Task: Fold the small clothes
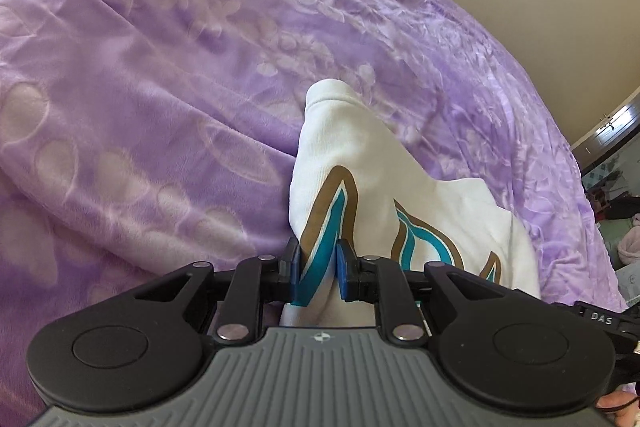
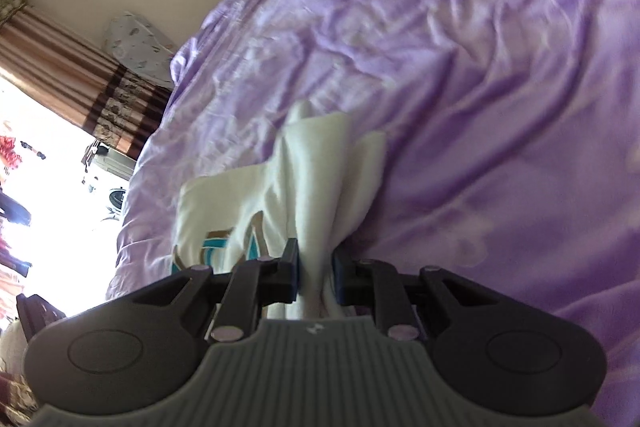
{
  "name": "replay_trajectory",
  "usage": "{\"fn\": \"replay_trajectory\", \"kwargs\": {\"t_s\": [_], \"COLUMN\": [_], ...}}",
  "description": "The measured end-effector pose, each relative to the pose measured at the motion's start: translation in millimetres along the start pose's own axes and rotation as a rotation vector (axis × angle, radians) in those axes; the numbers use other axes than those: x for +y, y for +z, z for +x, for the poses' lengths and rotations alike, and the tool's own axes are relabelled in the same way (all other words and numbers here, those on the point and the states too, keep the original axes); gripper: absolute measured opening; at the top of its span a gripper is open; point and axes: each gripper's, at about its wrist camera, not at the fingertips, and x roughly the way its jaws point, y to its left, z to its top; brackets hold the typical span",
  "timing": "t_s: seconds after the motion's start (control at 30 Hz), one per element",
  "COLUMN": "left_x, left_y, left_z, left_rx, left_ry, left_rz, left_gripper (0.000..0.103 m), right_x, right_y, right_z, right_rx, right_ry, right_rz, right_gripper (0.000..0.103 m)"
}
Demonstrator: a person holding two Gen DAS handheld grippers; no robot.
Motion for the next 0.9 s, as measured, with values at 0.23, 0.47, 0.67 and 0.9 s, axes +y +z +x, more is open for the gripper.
{"fn": "replay_trajectory", "kwargs": {"t_s": [0.23, 0.47, 0.67, 0.9], "left_x": [4, 17, 31, 21], "left_y": [17, 43, 63, 65], "left_z": [4, 31, 60, 51], "left_rx": [0.038, 0.046, 0.045, -0.040], "left_ry": [-0.021, -0.110, -0.192, -0.182], "left_rz": [-0.042, -0.172, -0.296, -0.188], "left_gripper": [0.039, 0.054, 0.051, 0.016], "right_x": [-8, -20, -28, -8], "right_y": [16, 44, 64, 70], "right_z": [7, 39, 61, 56], "right_rx": [0.018, 0.064, 0.084, 0.032], "right_ry": [0.035, 0.101, 0.162, 0.160], "right_rz": [0.034, 0.104, 0.143, -0.014], "right_gripper": [0.035, 0.044, 0.044, 0.025]}}
